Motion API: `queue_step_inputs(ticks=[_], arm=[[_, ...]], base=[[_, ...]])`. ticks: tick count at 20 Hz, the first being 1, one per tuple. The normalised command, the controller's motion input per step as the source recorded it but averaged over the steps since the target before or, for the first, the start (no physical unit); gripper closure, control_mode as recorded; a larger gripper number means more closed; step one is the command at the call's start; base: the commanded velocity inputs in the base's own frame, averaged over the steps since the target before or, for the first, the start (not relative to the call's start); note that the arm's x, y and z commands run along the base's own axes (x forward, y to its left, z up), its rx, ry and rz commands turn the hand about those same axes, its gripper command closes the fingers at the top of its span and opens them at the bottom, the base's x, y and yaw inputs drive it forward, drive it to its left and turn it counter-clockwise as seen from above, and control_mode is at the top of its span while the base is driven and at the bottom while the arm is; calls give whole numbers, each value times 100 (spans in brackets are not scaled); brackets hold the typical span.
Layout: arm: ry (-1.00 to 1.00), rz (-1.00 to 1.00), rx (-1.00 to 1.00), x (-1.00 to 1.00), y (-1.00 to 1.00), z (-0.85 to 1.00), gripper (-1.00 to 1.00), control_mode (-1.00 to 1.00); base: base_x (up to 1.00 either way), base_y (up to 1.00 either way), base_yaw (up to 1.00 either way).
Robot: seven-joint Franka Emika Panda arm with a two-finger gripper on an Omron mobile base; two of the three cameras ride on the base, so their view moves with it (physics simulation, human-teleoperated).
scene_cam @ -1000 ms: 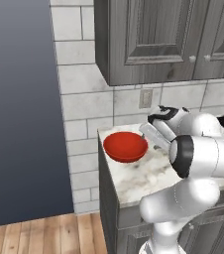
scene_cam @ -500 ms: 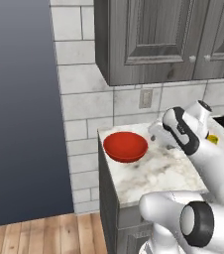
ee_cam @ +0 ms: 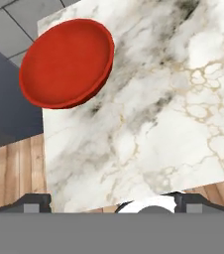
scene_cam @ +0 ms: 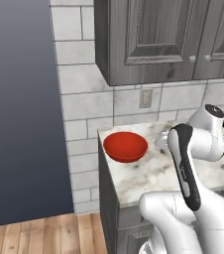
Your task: Clear the mugs and bowl far away from the sink.
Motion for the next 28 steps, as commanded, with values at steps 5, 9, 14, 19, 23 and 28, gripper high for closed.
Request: queue_step_inputs(ticks=[5, 9, 14, 19, 23, 28], arm=[[11, 4, -19, -69, 23, 24, -100, -100], [12, 0, -10, -40, 24, 26, -100, -100], [1, 0, 0, 0, 0, 13, -100, -100], [1, 10, 0, 0, 0, 0, -100, -100], [2, 7, 0, 2, 0, 0, -100, -100], [0, 1, 0, 4, 0, 0, -100, -100]], base=[[0, 0, 0], [0, 0, 0], [0, 0, 0], [0, 0, 0], [0, 0, 0], [0, 0, 0]])
